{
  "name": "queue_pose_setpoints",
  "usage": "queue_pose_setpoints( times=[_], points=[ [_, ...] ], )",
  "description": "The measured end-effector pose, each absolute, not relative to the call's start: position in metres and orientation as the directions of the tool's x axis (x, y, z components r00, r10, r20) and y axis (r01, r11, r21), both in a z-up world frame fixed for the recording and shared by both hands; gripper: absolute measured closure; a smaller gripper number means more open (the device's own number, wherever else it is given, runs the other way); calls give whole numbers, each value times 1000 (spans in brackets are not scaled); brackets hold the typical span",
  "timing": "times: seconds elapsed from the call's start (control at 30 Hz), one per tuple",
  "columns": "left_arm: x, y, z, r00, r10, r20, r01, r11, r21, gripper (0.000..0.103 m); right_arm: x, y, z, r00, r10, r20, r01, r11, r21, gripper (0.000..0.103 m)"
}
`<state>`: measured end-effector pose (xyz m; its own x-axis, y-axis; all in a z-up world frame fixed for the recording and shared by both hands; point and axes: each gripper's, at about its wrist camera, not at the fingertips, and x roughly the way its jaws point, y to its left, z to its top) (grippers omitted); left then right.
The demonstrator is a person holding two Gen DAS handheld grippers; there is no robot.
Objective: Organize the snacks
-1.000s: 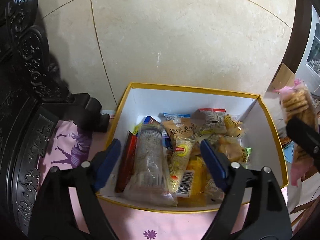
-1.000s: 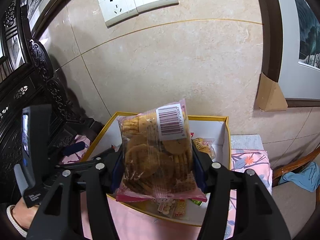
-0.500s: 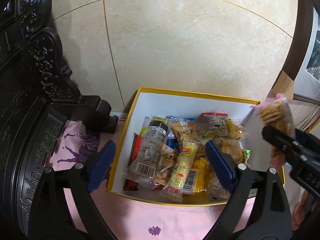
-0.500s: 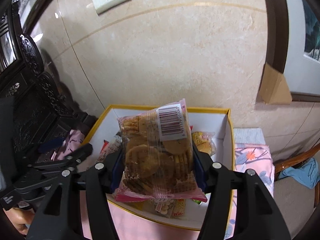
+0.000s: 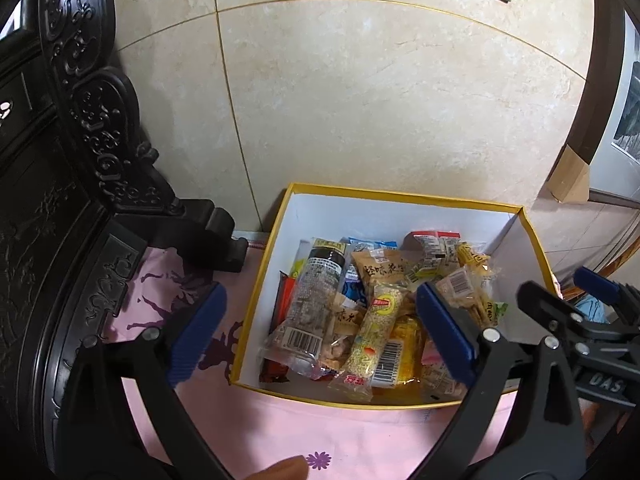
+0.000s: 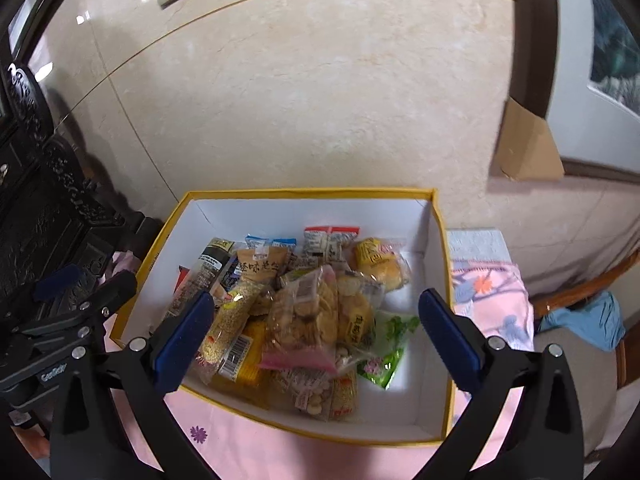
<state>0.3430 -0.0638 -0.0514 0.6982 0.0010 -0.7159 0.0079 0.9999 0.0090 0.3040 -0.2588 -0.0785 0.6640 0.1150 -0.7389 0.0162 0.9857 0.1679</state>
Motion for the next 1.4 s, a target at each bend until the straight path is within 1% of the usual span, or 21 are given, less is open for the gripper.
queue_pose_setpoints(
  times=[0.07, 0.1, 0.3, 0.6, 0.83, 1.03, 1.4],
  points=[
    [342, -63, -51, 696, -1, -718, 4, 1000, 2, 5, 302, -262, -83, 605, 85, -792, 61, 986, 153, 1],
    [342, -63, -51, 694, -2, -720, 2, 1000, -2, 5, 299, -264, -84, 599, 85, -796, 73, 985, 159, 1],
    [335, -63, -47, 701, -5, -713, 8, 1000, 1, 5, 281, -275, -76, 619, 71, -782, 127, 974, 189, 1],
    [324, -68, -34, 715, 1, -699, 24, 999, 26, 4, 267, -268, -57, 647, 16, -763, 112, 987, 115, 1],
    [316, -69, -27, 725, -18, -688, 31, 1000, 7, 3, 258, -265, -46, 666, -9, -746, 108, 991, 84, 1],
    [314, -71, -25, 730, -8, -684, 31, 999, 22, 2, 255, -267, -42, 670, -14, -742, 112, 990, 83, 1],
    [315, -70, -25, 726, -12, -688, 27, 1000, 11, 2, 255, -266, -40, 673, -17, -740, 109, 991, 76, 1]
  ],
)
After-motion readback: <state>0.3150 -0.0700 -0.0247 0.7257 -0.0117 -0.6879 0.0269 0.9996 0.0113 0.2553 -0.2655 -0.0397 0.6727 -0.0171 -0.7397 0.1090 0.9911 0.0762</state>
